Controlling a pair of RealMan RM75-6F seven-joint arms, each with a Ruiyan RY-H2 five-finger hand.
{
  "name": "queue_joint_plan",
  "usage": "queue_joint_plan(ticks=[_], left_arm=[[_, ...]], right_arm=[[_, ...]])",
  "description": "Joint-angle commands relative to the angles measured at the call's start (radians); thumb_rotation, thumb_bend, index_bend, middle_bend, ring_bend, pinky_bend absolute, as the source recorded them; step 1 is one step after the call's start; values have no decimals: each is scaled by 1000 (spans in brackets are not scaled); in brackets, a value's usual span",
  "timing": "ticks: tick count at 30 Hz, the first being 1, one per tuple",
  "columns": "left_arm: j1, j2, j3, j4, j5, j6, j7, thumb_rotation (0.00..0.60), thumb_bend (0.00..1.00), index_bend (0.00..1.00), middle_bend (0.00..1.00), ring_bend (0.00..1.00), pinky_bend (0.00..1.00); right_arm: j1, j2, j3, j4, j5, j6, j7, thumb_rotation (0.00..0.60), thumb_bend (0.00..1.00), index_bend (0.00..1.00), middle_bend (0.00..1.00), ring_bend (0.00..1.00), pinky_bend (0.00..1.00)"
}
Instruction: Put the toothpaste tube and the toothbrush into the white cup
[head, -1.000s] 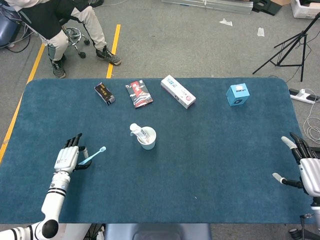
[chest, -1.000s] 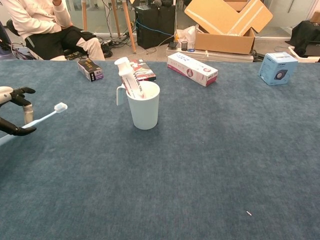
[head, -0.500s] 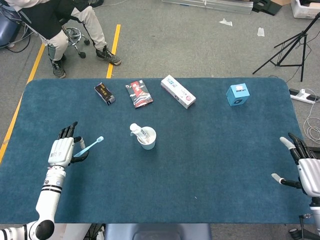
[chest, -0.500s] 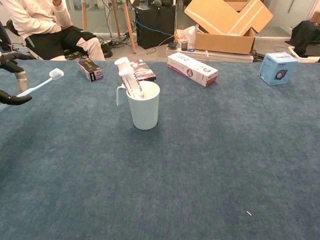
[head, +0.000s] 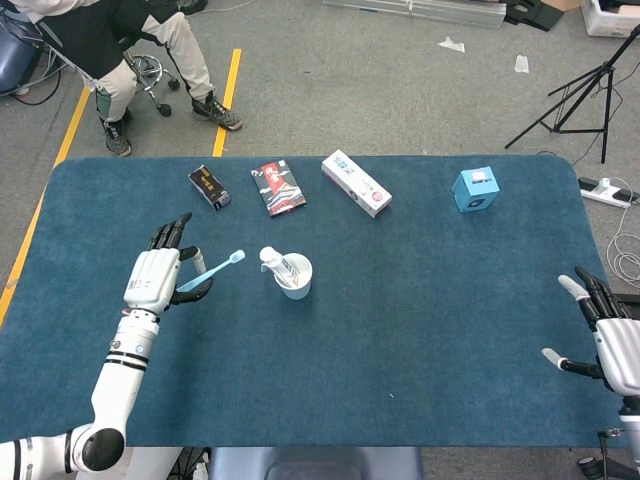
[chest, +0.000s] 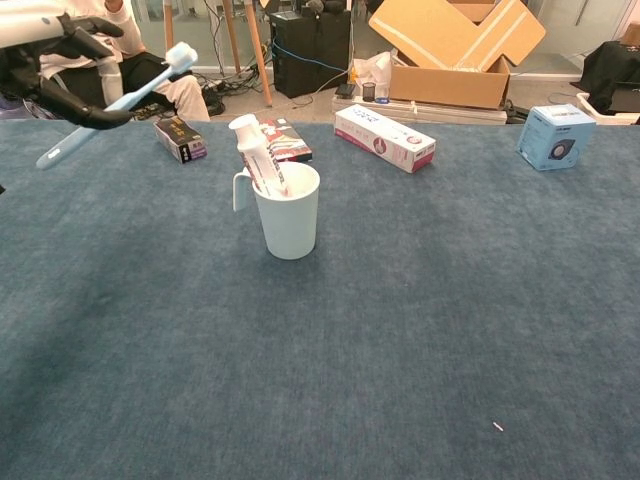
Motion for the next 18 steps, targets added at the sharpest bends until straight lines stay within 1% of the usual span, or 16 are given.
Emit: queue_joint_plan(ticks=[1, 6, 9, 14, 18], left_arm=[[-25, -12, -20, -18, -16, -5, -2, 600, 317, 579, 0, 0, 0], [-72, -38, -54, -40, -48, -21, -20, 600, 316, 579, 0, 0, 0], [-104, -58, -76, -42, -87, -37, -35, 600, 317, 580, 0, 0, 0], [-157, -103, -106, -7, -154, -67, -72, 600, 317, 583, 0, 0, 0], [-184, -136, -119, 29, -167, -85, -116, 600, 317, 586, 0, 0, 0]], right_arm=[[-1, 1, 0, 1, -1, 1, 3, 600, 41, 135, 0, 0, 180], [-2, 4, -1, 1, -4, 4, 11, 600, 41, 135, 0, 0, 180], [-4, 6, -2, 1, -7, 9, 17, 600, 40, 135, 0, 0, 180], [-8, 11, -4, 1, -15, 18, 29, 600, 41, 135, 0, 0, 180], [-11, 15, -4, 3, -18, 22, 40, 600, 41, 135, 0, 0, 180]])
